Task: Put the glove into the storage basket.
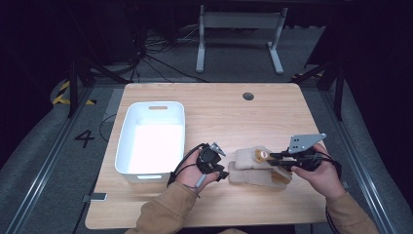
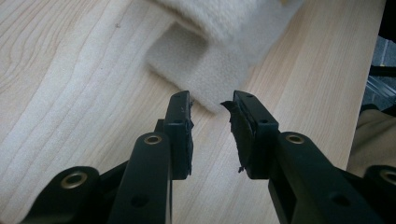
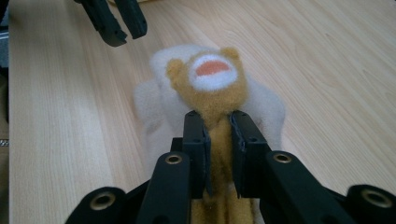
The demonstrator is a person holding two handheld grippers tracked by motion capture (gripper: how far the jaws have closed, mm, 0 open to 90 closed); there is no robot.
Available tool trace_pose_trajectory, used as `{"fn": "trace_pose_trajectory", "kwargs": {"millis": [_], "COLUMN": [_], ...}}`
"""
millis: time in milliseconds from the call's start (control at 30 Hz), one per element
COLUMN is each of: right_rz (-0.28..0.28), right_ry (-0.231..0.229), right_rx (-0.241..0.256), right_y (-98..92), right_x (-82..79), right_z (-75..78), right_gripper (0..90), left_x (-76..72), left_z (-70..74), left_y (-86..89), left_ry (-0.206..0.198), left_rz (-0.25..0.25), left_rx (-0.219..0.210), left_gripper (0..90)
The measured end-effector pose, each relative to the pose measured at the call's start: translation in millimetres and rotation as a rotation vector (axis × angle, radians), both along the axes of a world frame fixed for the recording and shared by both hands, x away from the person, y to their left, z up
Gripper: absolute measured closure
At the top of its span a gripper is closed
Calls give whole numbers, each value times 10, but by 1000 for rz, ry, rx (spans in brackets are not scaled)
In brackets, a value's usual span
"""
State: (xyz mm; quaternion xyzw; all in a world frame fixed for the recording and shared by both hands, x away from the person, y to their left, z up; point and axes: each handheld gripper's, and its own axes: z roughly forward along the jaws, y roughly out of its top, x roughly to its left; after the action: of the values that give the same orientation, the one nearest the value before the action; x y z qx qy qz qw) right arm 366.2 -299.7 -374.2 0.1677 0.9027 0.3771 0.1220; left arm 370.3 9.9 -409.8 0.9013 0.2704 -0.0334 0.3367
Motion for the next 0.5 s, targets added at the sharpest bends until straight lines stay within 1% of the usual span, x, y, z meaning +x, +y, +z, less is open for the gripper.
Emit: {"fn": "trace_pose_trajectory", "kwargs": {"millis": [233,500], "right_rz": [31,70], "right_ry": [10,41], "right_rx": [-4,-13], "right_y": [73,141], "right_x": [-7,-5], "right_z": [-62,-156], "right_gripper": [783,780], "left_x": [-1,-5], "left_z": [3,-1], "left_y": [-2,-12], "left_ry": [-2,6], "left_rz": [0,-5], "left_rx": [-1,-3], "left_gripper": [688,688]}}
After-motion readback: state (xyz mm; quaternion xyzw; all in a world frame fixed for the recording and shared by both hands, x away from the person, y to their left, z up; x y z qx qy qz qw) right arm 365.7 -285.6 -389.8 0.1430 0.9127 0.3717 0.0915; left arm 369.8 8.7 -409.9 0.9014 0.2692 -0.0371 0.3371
